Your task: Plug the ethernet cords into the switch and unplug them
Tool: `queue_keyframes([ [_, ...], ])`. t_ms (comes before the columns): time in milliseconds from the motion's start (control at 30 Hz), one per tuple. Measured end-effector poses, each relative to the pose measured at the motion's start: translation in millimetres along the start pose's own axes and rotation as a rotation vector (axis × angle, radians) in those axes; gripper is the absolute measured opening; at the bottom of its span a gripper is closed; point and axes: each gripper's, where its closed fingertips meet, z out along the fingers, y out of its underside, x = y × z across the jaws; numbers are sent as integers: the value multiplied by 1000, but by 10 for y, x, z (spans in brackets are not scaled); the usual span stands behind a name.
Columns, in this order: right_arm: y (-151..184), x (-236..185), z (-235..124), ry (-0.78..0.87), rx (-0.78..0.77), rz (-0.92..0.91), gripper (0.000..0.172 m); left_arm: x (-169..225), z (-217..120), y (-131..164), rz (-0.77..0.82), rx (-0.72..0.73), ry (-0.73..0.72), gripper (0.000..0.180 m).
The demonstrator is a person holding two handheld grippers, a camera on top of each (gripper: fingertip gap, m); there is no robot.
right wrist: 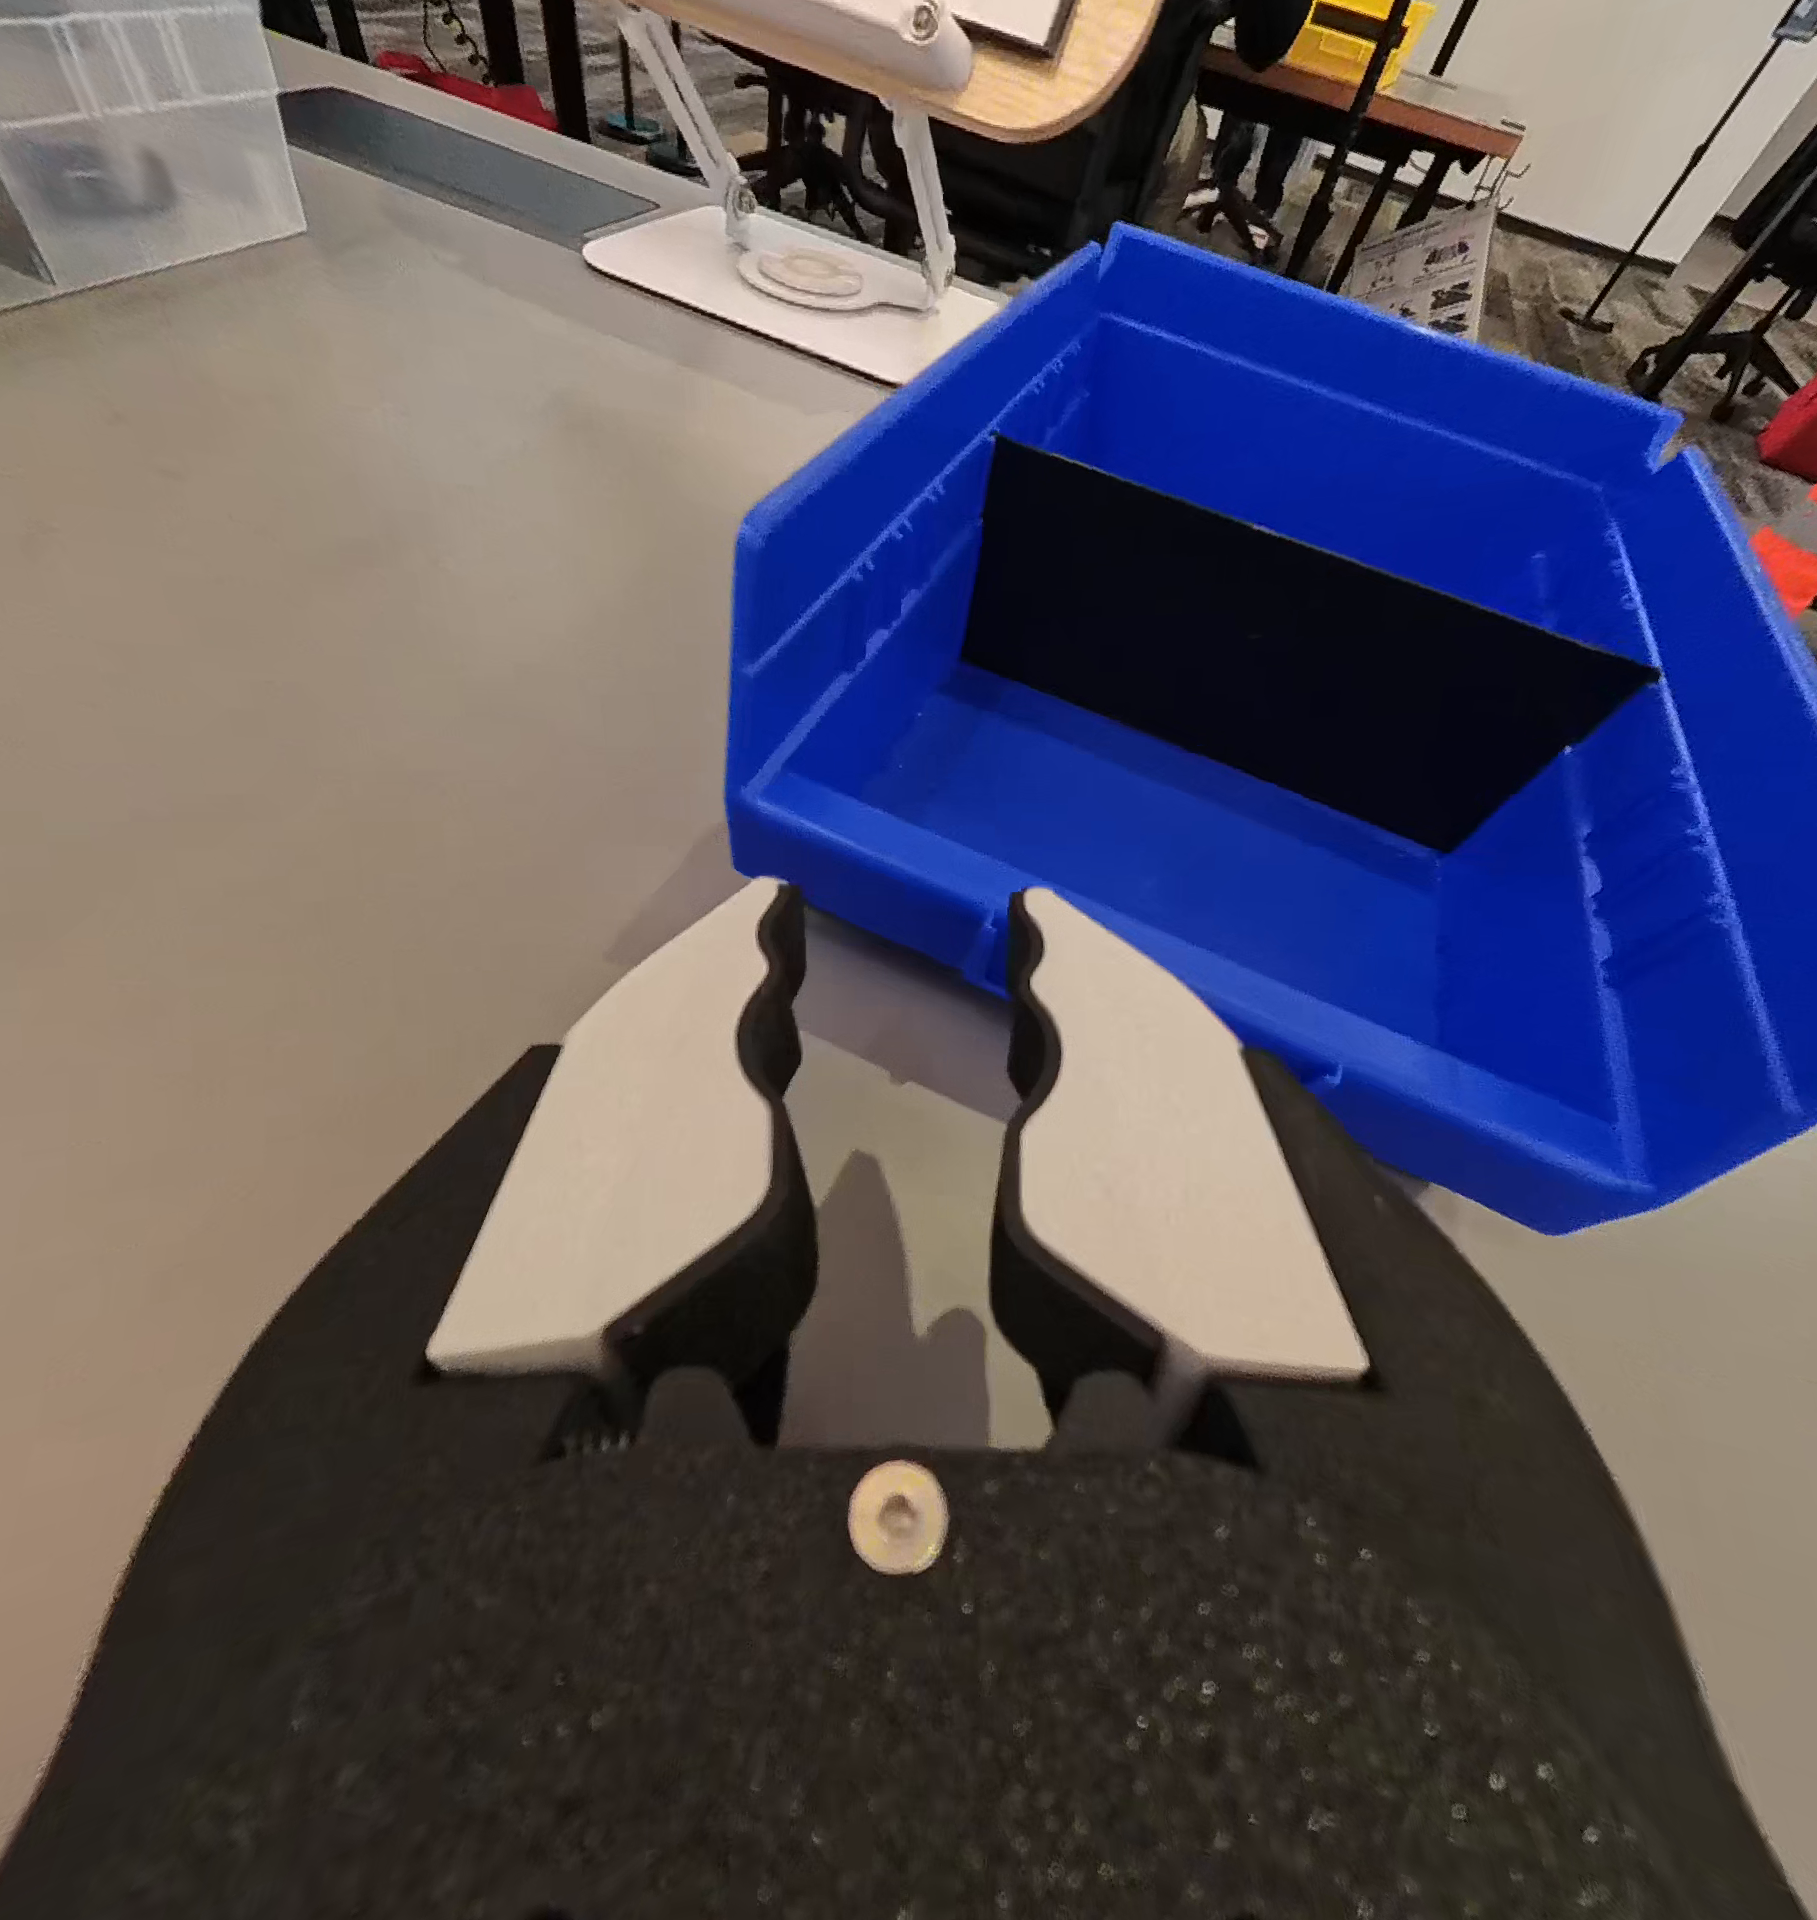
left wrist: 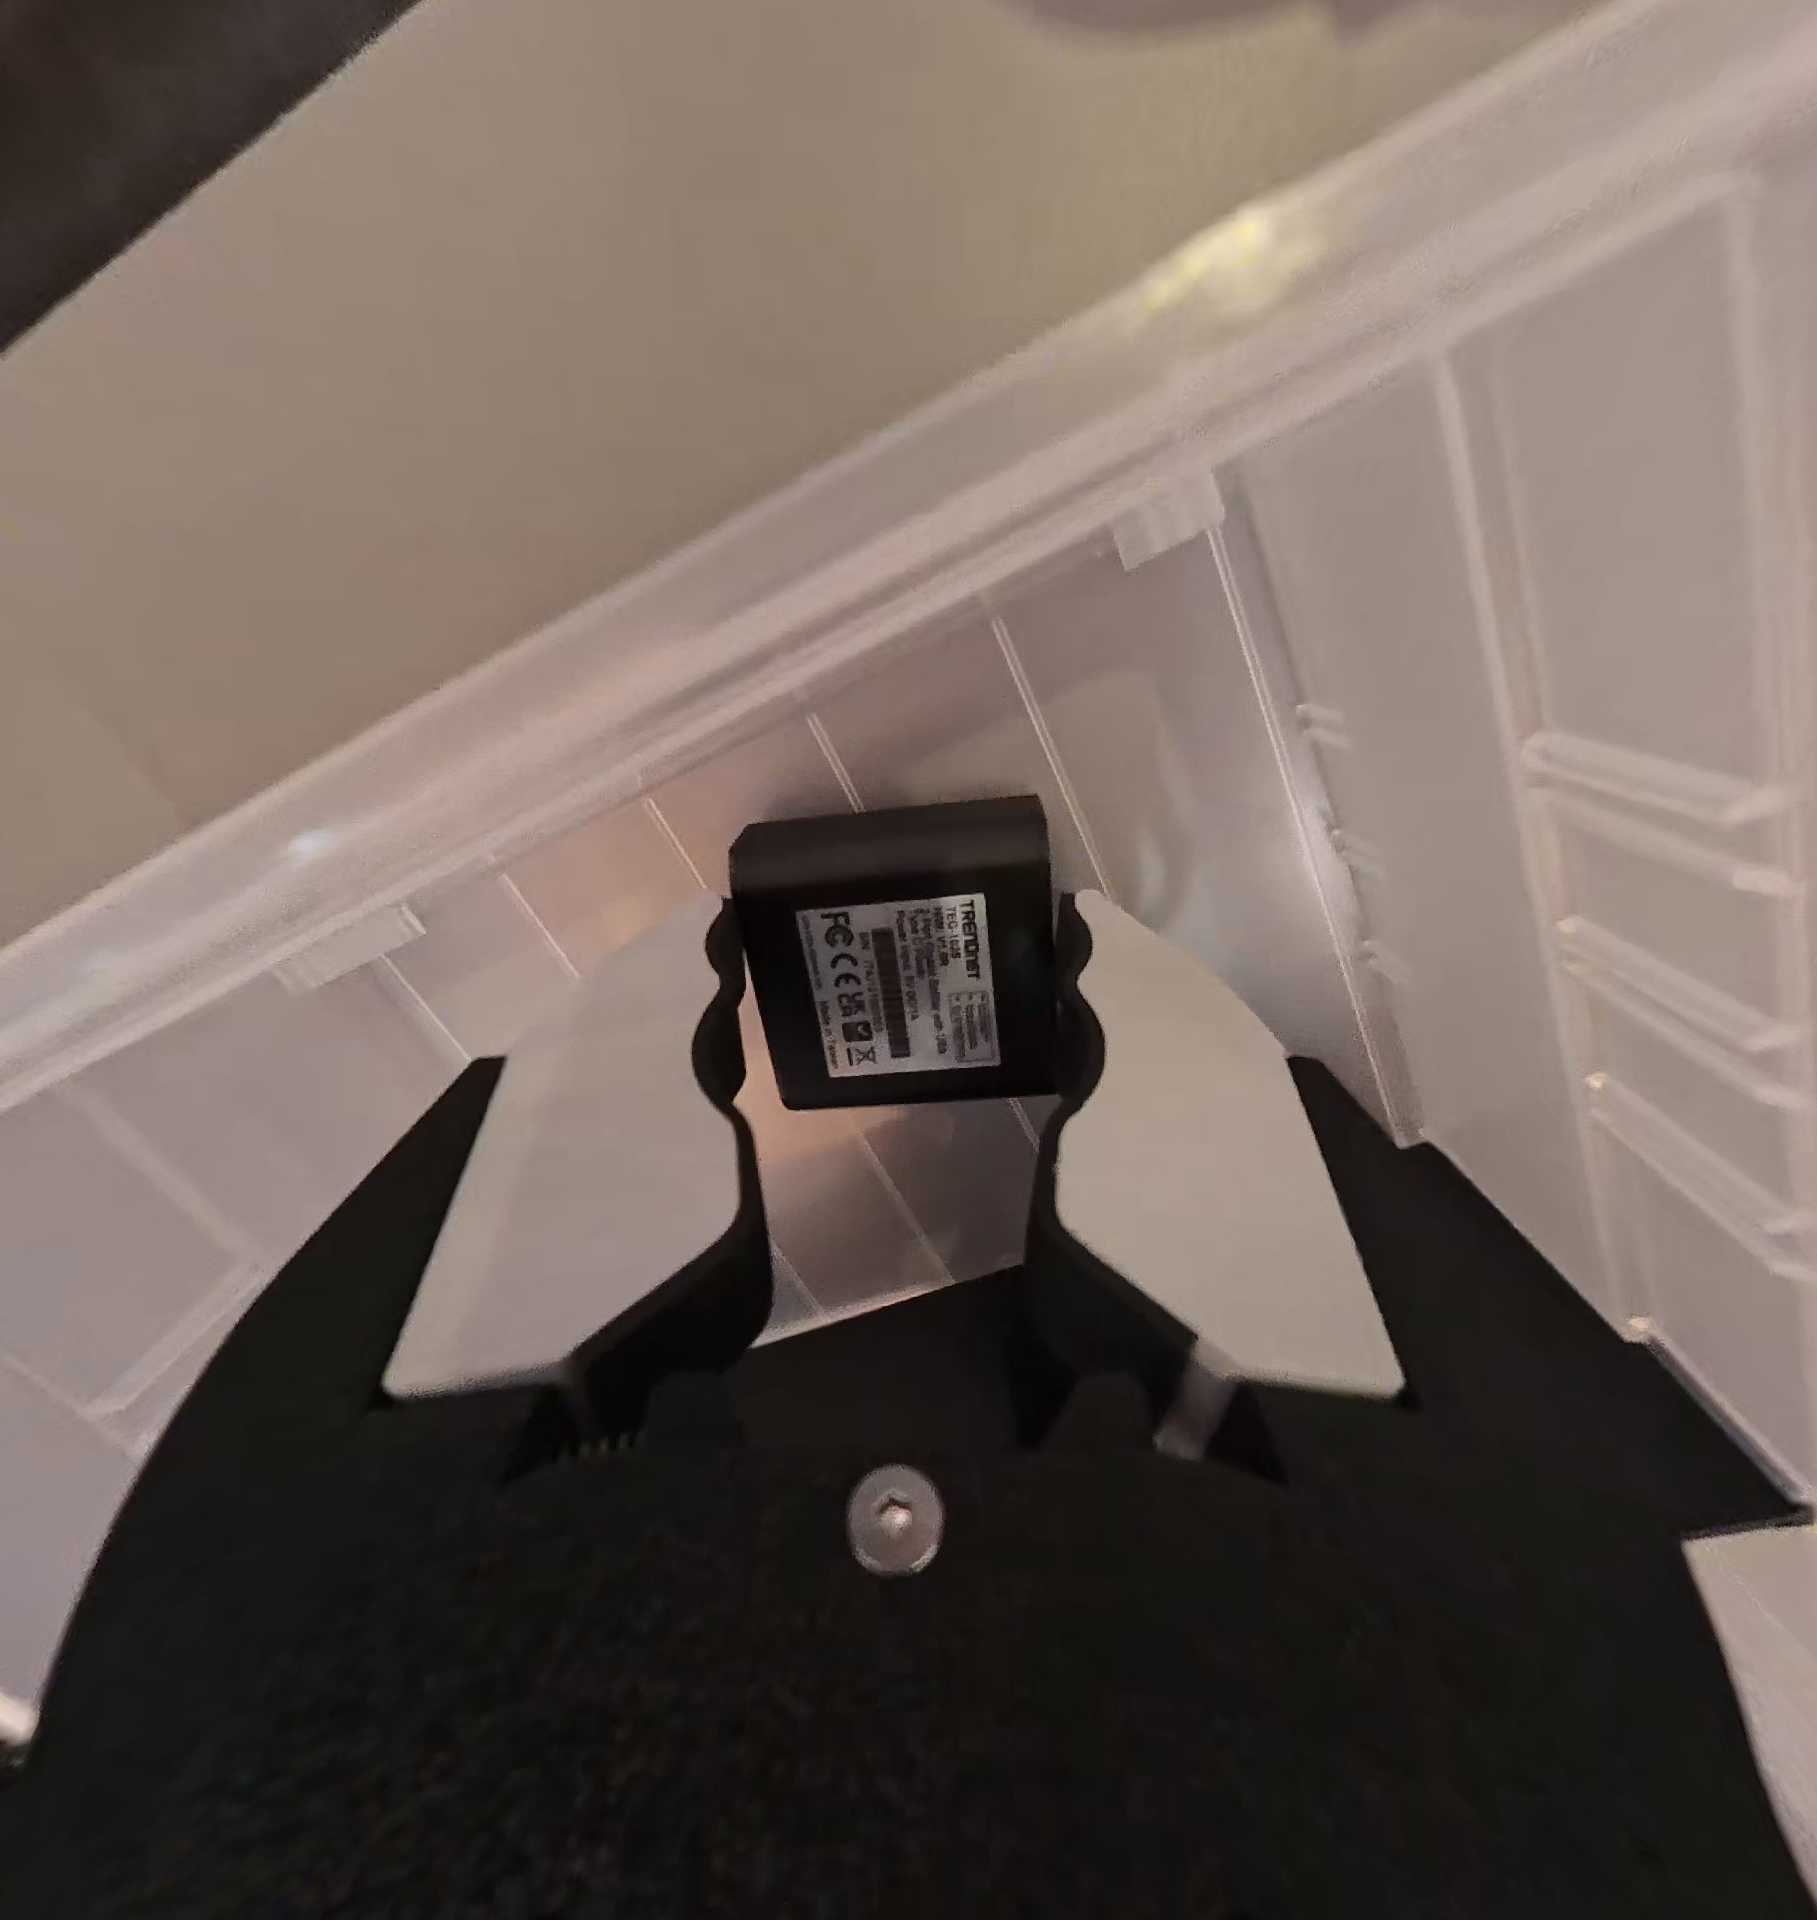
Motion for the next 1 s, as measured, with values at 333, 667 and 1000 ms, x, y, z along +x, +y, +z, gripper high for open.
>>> queue_keyframes([
  [333, -441, -399, 94, -149, 134, -107, 47, 249, -1105, -162, -207, 595, 452, 56],
  [667, -2070, -1342, 720, -320, 445, -262, 52, 1576, -2571, -113, -323, 1168, 1134, 56],
  [1000, -2604, -1620, 941, -231, 579, -356, 49, 2744, -2862, -58, -492, 1322, 1621, 56],
])
